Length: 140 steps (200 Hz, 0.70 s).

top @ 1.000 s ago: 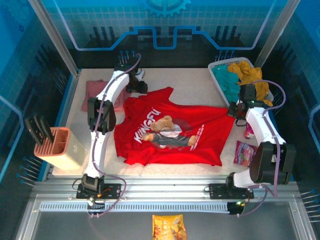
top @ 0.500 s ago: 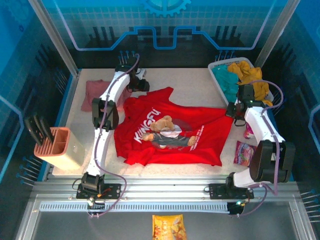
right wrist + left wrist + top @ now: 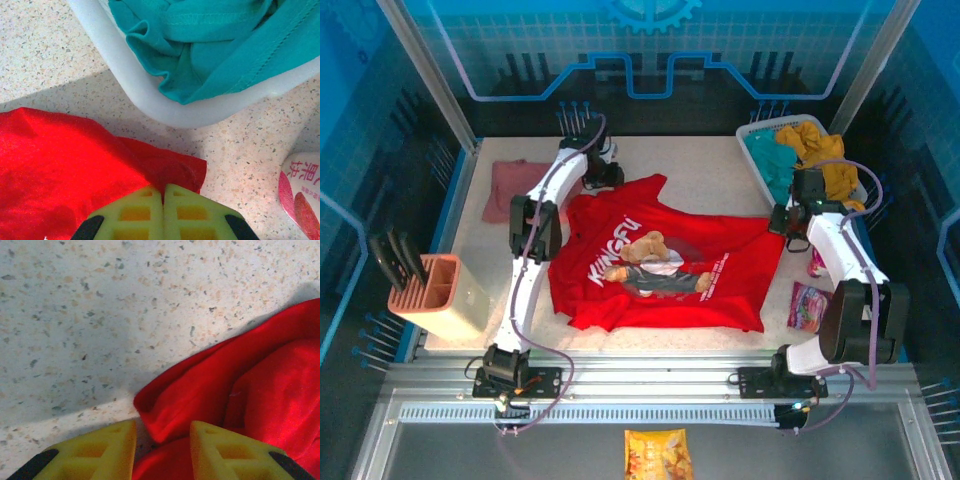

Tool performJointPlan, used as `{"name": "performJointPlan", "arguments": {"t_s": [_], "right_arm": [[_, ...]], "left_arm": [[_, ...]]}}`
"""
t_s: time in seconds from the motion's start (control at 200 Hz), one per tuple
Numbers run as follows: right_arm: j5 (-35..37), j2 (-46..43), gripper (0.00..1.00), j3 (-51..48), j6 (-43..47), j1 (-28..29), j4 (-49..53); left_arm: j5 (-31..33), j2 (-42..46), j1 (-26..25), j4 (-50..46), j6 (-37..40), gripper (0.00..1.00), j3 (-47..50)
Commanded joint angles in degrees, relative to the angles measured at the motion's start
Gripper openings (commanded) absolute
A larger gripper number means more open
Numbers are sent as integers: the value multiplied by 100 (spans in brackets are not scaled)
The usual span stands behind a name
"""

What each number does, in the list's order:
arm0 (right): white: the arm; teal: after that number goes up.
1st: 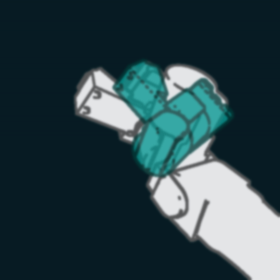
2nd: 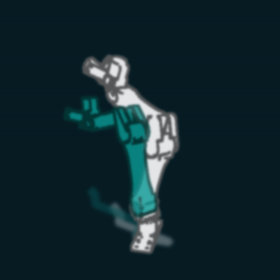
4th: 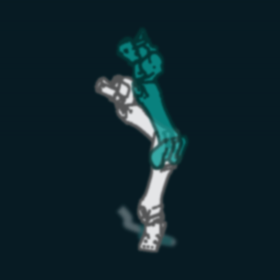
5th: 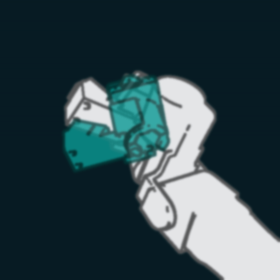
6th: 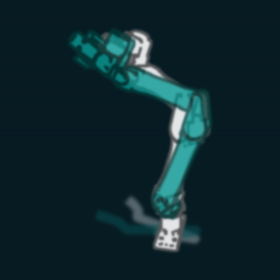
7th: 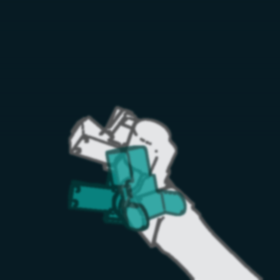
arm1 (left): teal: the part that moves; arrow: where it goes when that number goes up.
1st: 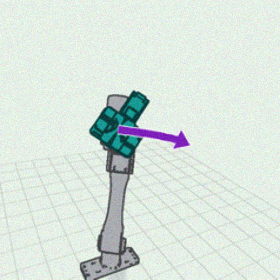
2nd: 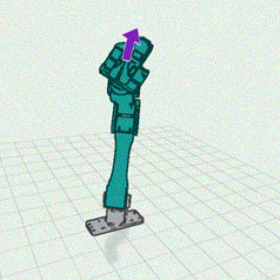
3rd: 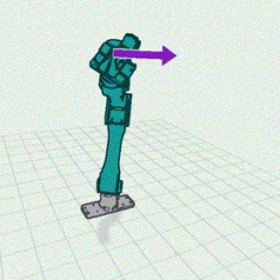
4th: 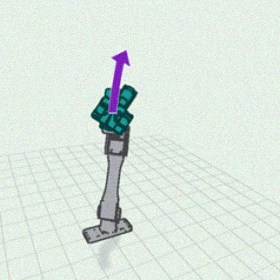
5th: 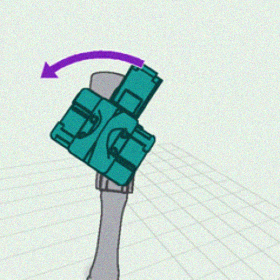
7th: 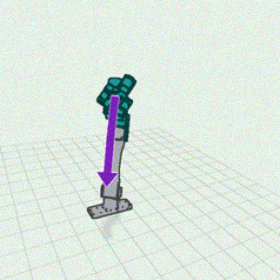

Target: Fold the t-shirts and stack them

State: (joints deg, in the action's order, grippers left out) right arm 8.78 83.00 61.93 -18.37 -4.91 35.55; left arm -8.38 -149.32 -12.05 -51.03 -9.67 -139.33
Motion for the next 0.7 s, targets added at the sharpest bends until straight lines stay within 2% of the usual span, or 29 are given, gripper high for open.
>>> {"name": "performJointPlan", "arguments": {"t_s": [0.0,0.28,0.465,0.695], "right_arm": [[20,32,0,123,75,78,53],[-14,15,0,117,79,95,41],[-17,38,0,91,89,103,22],[-16,41,0,135,101,108,33]], "left_arm": [[211,-124,-51,75,-339,31,136],[773,-118,-87,-6,-499,27,174],[681,247,-86,513,-562,26,709],[543,105,-95,399,-562,25,563]]}}
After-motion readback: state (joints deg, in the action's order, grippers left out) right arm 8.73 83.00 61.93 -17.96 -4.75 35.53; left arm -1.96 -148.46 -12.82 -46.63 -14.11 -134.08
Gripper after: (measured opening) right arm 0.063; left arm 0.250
